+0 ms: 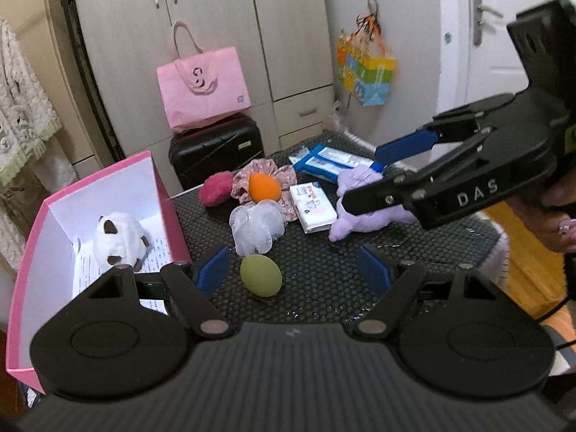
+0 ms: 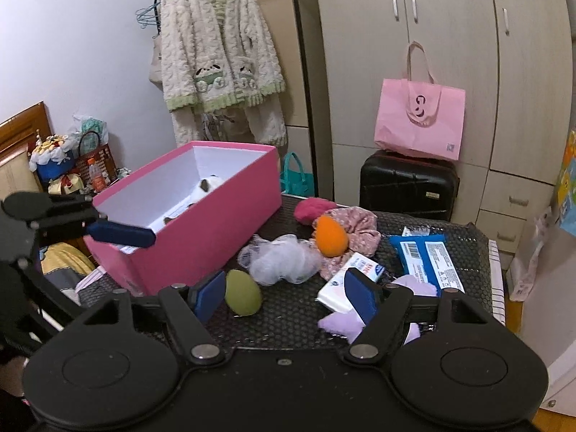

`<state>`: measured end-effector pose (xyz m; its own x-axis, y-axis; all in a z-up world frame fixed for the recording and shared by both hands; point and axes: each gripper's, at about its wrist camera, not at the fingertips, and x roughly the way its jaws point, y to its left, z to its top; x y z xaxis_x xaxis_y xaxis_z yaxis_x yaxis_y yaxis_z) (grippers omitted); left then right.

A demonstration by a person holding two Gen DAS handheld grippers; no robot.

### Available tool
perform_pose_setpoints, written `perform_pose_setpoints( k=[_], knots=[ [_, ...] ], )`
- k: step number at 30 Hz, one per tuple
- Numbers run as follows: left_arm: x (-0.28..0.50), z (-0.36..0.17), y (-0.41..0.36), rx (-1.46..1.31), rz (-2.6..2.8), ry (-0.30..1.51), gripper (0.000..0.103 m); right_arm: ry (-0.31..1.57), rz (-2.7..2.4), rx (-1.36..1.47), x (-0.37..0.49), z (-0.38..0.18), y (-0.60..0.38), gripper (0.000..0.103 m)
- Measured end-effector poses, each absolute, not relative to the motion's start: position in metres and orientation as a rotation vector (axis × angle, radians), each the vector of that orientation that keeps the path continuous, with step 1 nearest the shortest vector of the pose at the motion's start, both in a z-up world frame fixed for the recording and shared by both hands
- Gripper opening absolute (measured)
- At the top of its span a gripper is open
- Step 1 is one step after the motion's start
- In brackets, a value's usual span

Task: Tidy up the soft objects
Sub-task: 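Withdraw the left tool from the box toward the green sponge, then grasp the green sponge with the left tool while the right tool grasps the white tissue pack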

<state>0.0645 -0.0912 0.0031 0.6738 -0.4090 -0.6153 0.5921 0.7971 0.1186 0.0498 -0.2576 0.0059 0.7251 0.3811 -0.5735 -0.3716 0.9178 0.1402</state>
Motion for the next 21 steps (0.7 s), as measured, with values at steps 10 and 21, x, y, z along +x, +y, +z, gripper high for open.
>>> perform_pose_setpoints(
  k=[10, 21],
  knots=[
    [0.098, -0.042, -0.127, 0.348, -0.439, 0.644, 0.075, 0.64, 0.387, 0.005, 0.099, -0.034, -0.268, 0.069],
    [0.118, -0.077, -0.15, 0.456, -0.235, 0.616, 0.073, 0.739, 0.307, 0.014, 0.147, -0.069, -0.26, 0.056]
  ],
)
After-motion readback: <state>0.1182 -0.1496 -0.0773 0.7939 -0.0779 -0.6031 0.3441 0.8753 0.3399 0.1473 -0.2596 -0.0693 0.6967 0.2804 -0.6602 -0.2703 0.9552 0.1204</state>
